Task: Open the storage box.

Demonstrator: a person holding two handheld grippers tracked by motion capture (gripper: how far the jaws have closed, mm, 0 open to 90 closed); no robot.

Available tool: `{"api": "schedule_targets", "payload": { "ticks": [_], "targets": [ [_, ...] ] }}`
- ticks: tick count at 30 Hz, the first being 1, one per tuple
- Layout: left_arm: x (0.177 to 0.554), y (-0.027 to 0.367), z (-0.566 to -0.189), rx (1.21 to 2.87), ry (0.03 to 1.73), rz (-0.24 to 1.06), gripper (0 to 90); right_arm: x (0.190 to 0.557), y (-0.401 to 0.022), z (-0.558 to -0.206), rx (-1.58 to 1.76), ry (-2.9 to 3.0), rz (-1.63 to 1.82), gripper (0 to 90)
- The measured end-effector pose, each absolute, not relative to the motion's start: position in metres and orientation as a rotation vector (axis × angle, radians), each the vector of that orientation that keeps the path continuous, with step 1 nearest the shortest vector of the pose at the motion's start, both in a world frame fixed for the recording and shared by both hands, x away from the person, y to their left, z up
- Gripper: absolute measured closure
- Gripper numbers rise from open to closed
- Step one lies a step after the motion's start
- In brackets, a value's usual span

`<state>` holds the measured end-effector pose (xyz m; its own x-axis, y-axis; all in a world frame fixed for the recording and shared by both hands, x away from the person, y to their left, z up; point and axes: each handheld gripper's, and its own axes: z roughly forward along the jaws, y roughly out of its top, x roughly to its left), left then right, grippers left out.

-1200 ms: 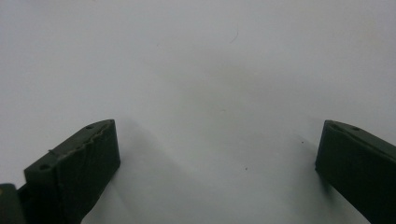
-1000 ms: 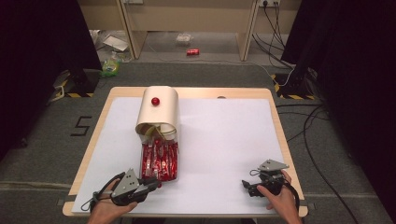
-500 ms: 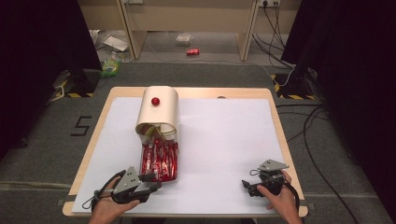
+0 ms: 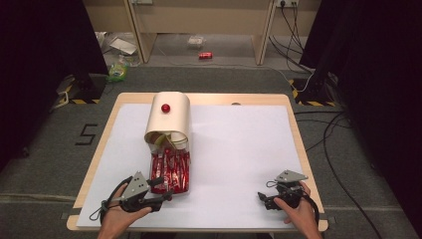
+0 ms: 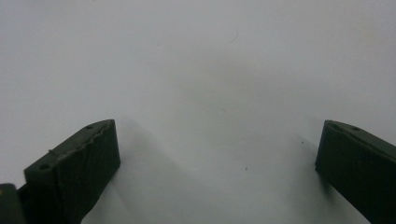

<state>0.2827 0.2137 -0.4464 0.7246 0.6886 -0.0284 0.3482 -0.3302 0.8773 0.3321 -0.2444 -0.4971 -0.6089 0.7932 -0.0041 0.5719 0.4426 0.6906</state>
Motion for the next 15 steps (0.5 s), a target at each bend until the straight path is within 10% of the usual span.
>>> {"api": "schedule_targets", "payload": {
  "ticks": [15],
  "targets": [
    [0.296,0.203,-0.442,1.89,0.921,0.454,44.5,0.332,-0.244,-0.497,1.166,2.371,0.949,0.3]
  ]
}}
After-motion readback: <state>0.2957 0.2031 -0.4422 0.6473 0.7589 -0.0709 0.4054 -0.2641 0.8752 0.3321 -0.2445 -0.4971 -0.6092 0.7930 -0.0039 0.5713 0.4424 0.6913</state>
